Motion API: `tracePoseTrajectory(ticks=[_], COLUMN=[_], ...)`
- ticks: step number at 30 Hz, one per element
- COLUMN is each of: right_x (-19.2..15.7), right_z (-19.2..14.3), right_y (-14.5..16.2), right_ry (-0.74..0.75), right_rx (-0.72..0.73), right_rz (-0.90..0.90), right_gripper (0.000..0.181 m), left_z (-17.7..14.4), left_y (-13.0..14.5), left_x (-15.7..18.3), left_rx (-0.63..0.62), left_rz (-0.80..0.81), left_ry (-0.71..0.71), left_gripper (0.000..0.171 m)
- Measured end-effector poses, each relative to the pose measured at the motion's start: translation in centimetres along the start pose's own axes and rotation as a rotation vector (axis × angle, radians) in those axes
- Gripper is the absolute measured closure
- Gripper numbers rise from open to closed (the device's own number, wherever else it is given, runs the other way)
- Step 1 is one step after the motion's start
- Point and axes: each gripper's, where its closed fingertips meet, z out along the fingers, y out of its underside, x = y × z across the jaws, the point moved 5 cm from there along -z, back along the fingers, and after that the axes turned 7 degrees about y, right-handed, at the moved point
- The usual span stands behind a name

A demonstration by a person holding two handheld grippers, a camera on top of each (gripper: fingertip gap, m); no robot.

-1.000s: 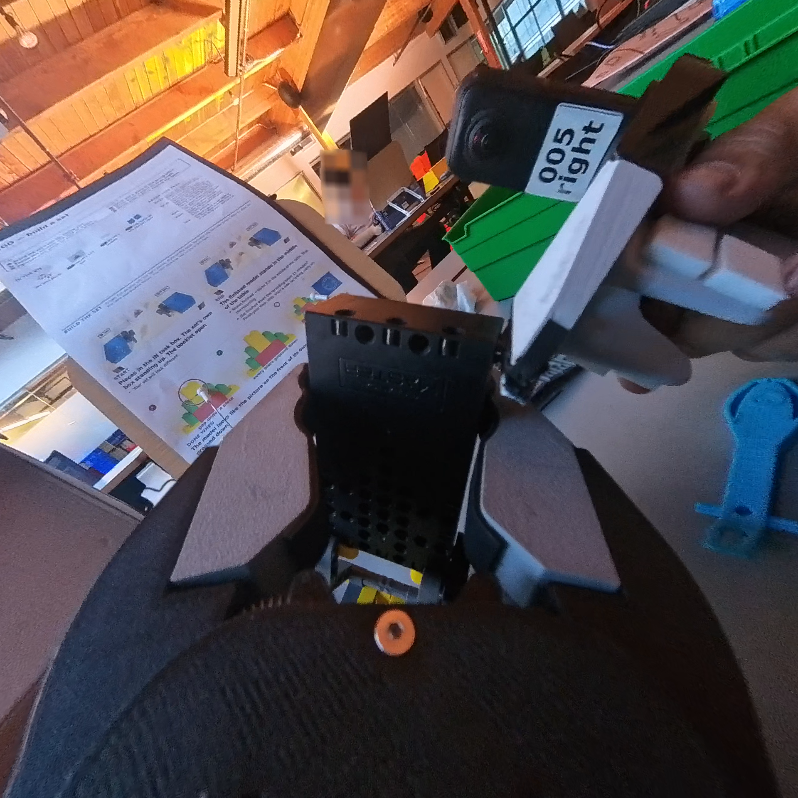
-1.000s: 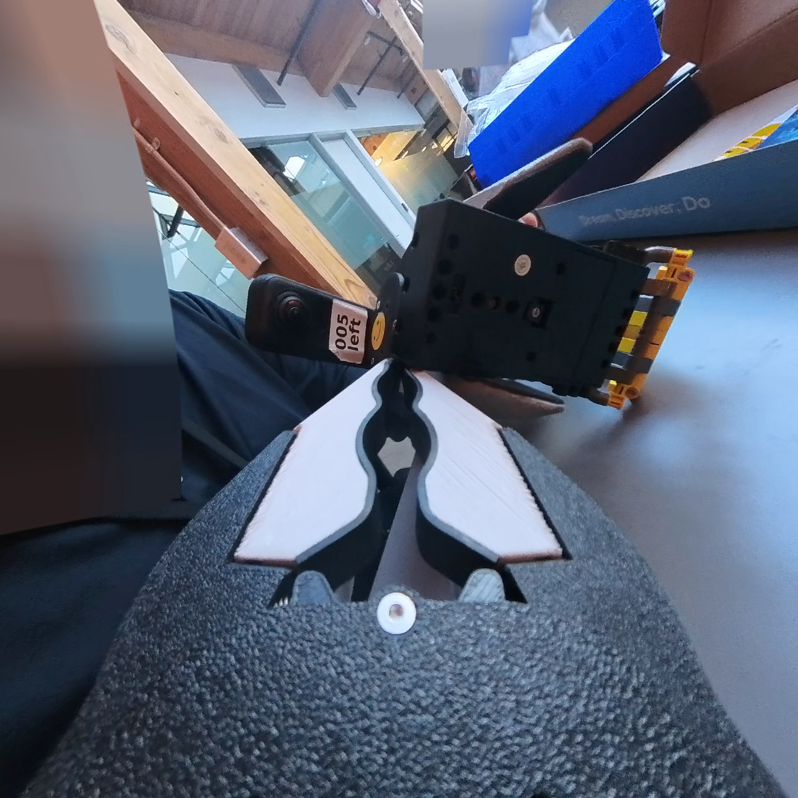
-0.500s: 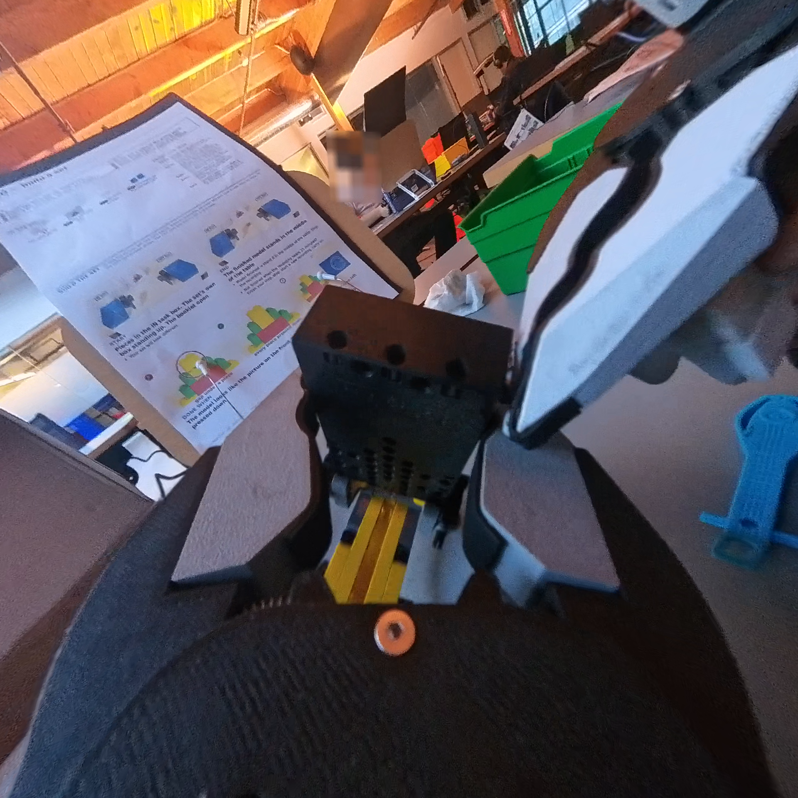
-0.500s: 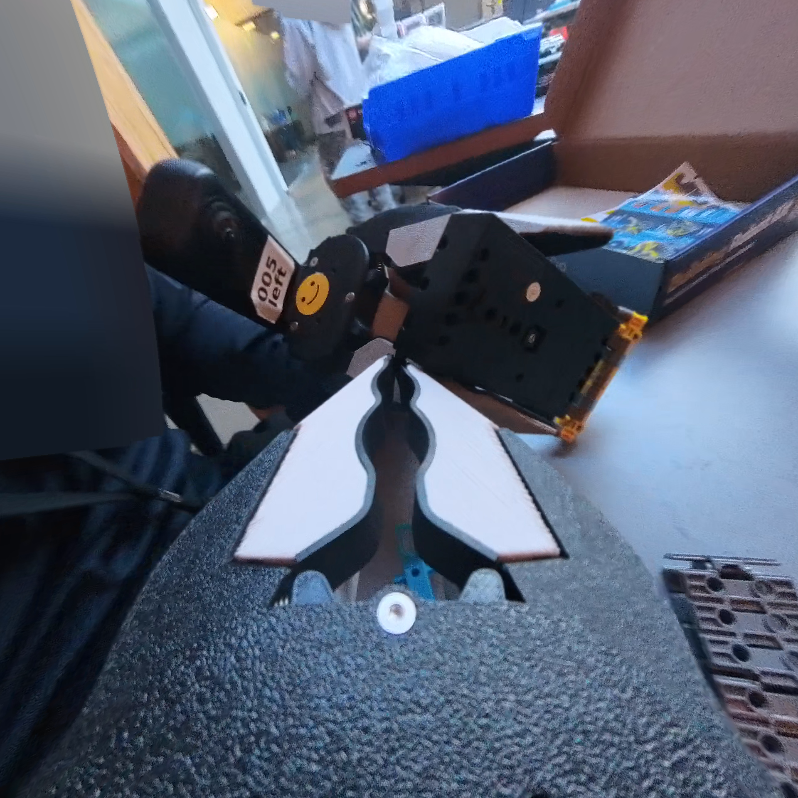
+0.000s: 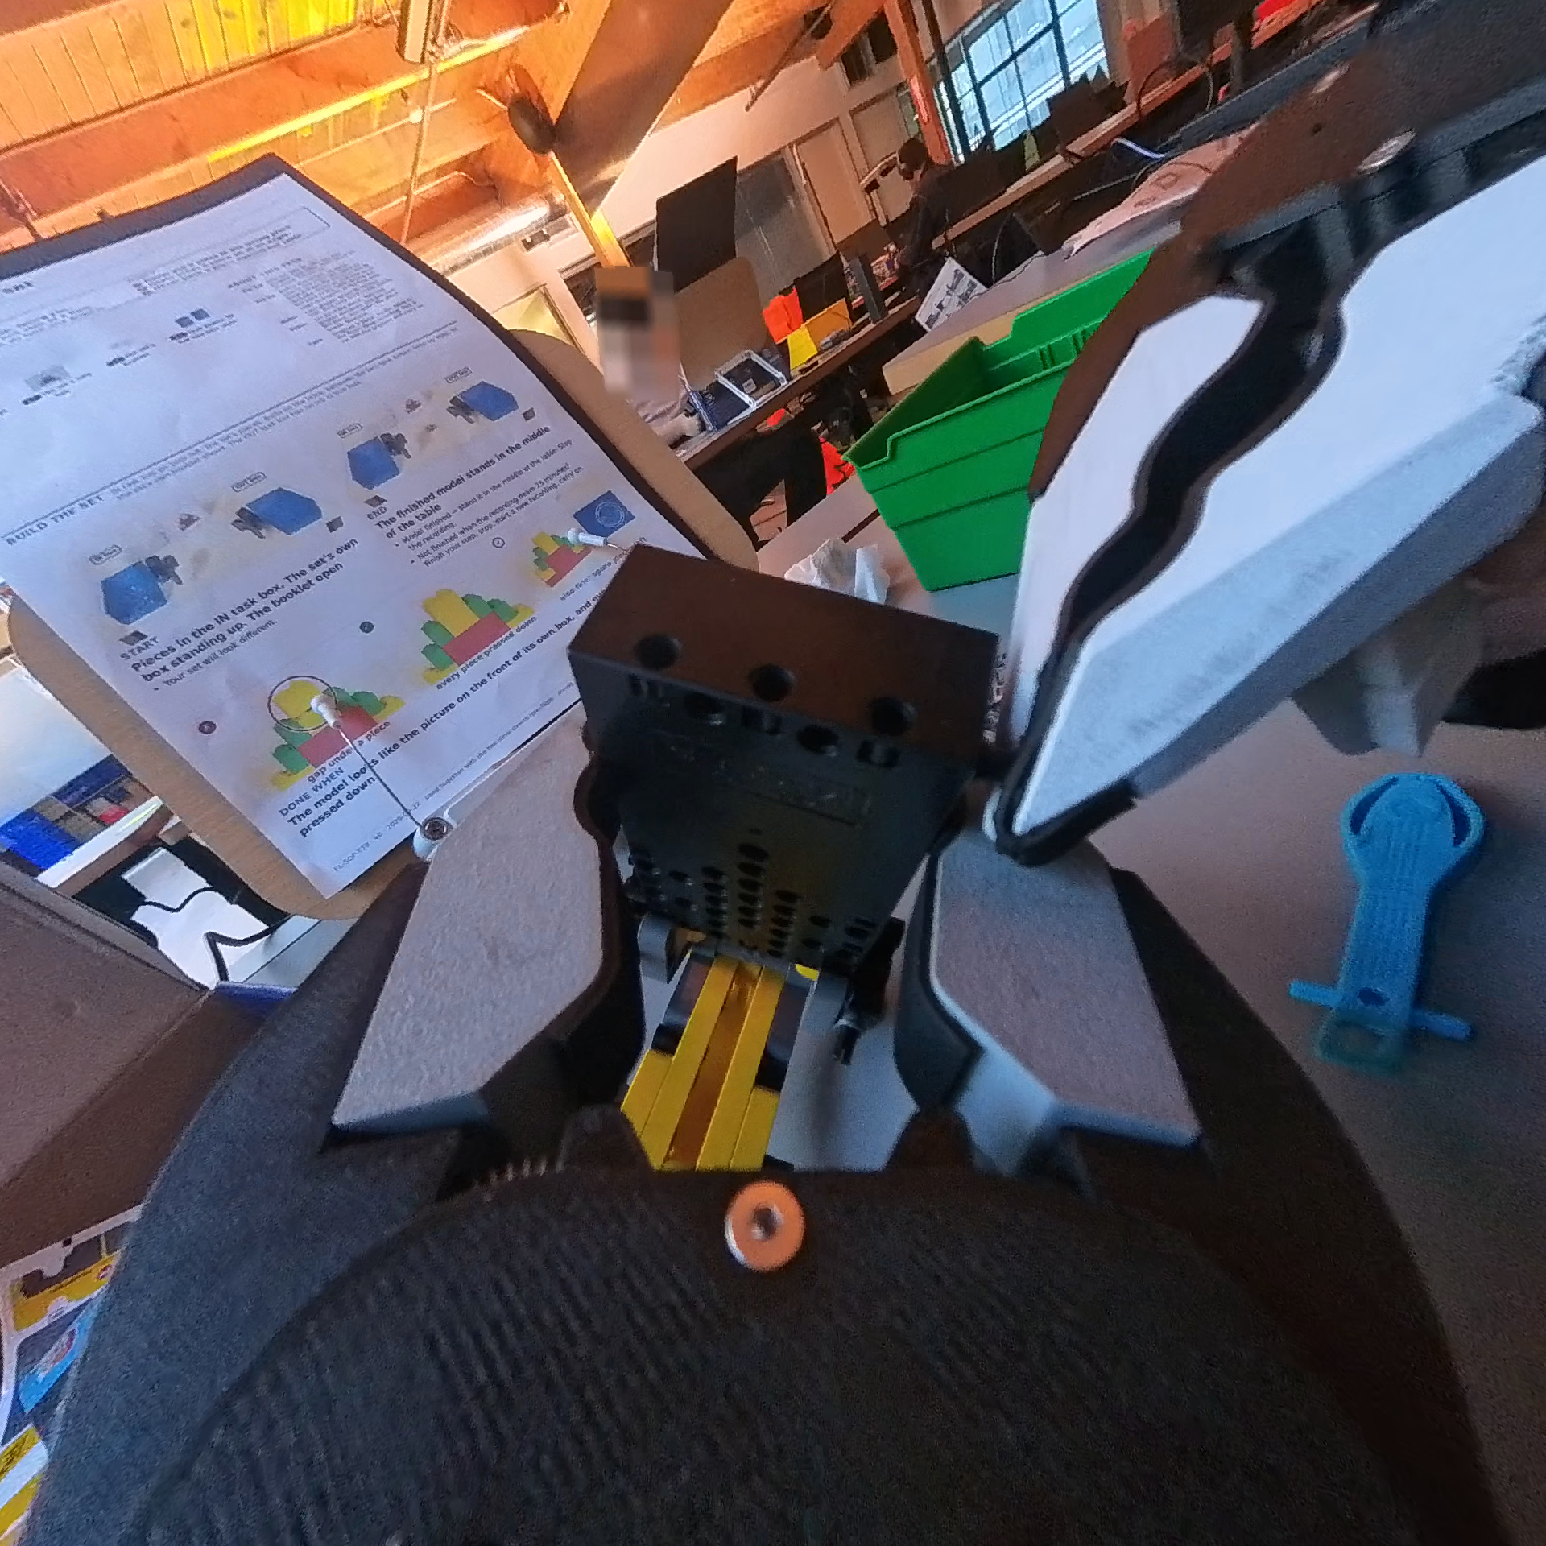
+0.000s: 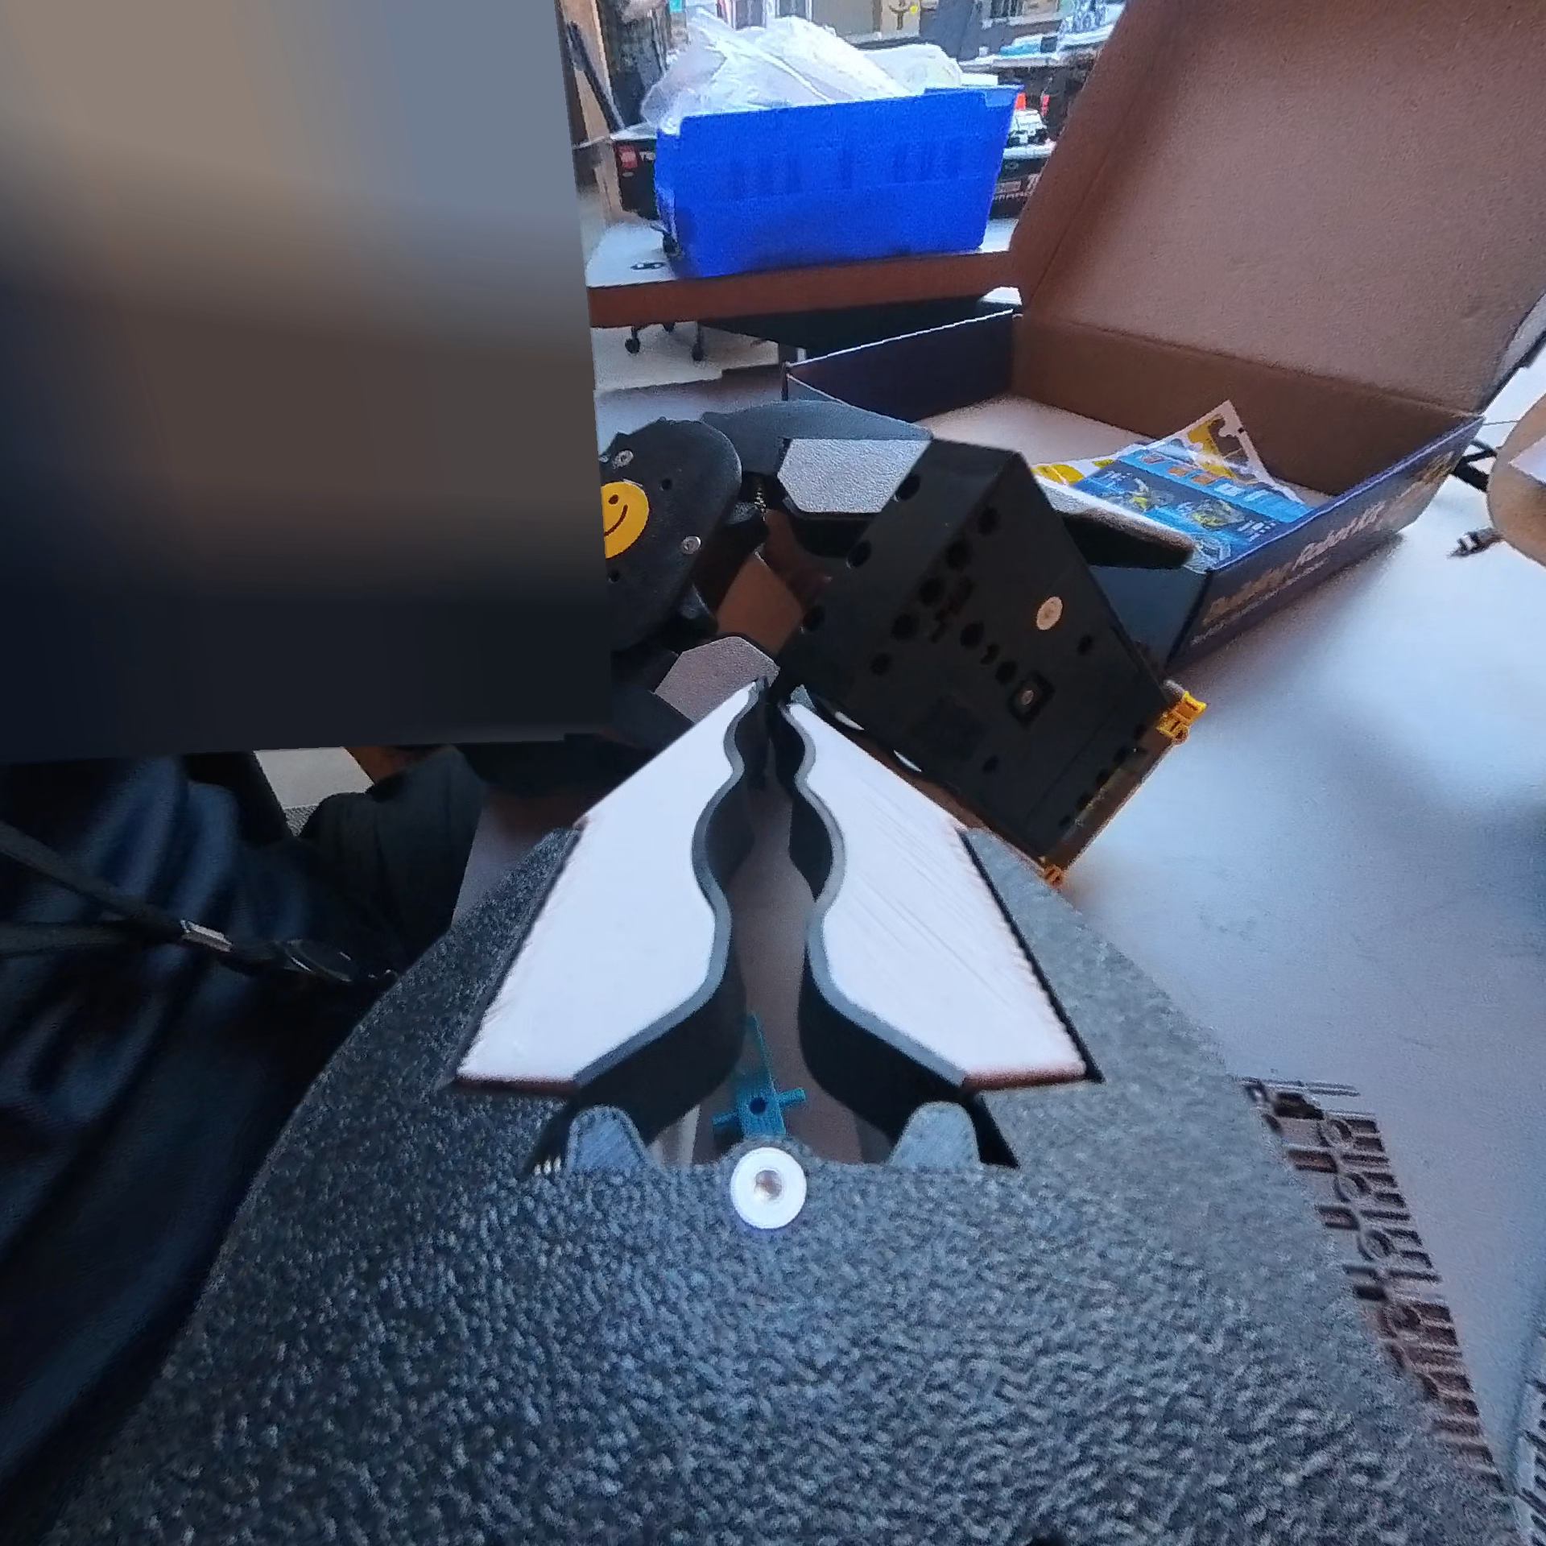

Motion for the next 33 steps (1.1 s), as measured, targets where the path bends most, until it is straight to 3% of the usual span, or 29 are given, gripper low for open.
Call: tracePoseTrajectory(ticks=[13, 22, 27, 33], right_x=[0.0, 0.5, 0.7, 1.1], right_z=[0.0, 0.0, 0.4, 0.6], right_y=[0.1, -0.1, -0.2, -0.1], right_ry=[0.026, -0.003, -0.061, -0.072], right_rx=[0.013, 0.058, 0.037, 0.033], right_rz=[-0.025, 0.130, 0.307, 0.445], right_gripper=[0.181, 0.176, 0.172, 0.179], left_z=[0.0, 0.0, 0.0, -0.1], left_y=[0.0, 0.0, 0.2, 0.2], left_x=[0.1, -0.3, -0.6, -0.7], left_rx=[0.008, 0.003, -0.038, -0.073], left_rz=[0.001, -0.009, 0.023, 0.055], left_ry=[0.001, -0.025, -0.072, -0.117], left_gripper=[0.097, 0.097, 0.096, 0.097])
